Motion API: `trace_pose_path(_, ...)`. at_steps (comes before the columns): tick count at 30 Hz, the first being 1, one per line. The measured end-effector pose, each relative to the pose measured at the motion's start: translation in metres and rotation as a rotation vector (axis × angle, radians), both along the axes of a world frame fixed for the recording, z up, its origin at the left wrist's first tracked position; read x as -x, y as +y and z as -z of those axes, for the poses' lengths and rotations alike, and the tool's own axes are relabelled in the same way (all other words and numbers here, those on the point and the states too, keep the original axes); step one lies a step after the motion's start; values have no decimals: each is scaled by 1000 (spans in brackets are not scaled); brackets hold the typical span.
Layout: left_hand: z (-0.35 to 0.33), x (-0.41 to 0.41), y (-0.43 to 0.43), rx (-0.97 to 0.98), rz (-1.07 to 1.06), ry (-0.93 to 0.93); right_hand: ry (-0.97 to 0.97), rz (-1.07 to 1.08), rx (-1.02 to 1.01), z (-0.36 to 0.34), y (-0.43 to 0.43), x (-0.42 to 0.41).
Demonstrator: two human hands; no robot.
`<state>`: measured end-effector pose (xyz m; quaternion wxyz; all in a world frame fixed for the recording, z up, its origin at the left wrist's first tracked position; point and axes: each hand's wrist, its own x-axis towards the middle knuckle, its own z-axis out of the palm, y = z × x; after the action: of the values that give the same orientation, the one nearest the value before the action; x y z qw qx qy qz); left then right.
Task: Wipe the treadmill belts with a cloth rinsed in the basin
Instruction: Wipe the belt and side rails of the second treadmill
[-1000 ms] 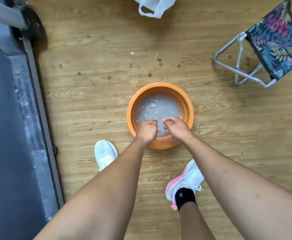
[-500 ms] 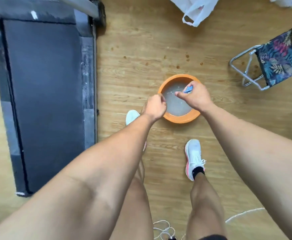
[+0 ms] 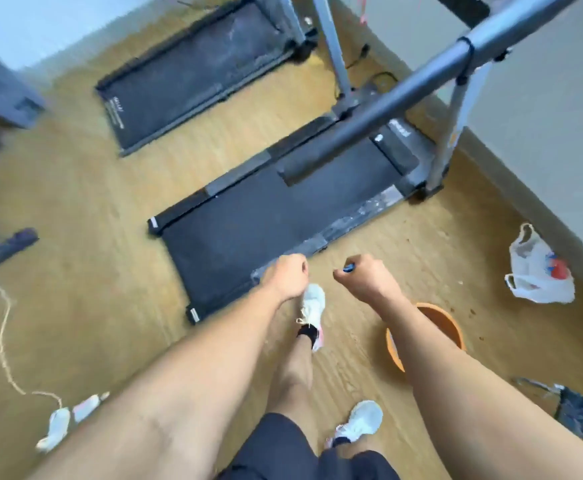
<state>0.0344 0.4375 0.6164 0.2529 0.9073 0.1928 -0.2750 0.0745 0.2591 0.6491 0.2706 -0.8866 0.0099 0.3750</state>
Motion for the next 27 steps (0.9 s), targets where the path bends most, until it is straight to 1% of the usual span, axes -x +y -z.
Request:
trace_pose_path(3,-52,22,82,-38,-169,-37,-47,-169,-5,-43,83,10)
trace_pose_path(6,-81,29,164,-48,-296,-70,-68,-297,9,-67,160,10)
trace_pose_path(10,-94,27,267,-44,-397,-60,-89,-389,123,-76,252,-18)
trace_pose_path(14,-100,3,375,-46,-441,-61,-149,-443,247,-87,332,-63)
trace_pose_path(17,-117,-35,460,-88,-473,-109,-133,-444,318,-87,366,-85)
trace_pose_path(20,-131,-84,542,-130,-501,-156,-60,-481,430,-78,385,-98)
trace_pose_path(22,-131,-125,593,-125,-505,-193,-1,-490,473,-67,400,-113)
trace_pose_path(25,-124,-189,659,-107,-500,-209,74,-488,495,-47,449,-161)
trace_pose_path(27,-118,-229,697,-95,-505,-214,110,-484,467,-36,499,-205)
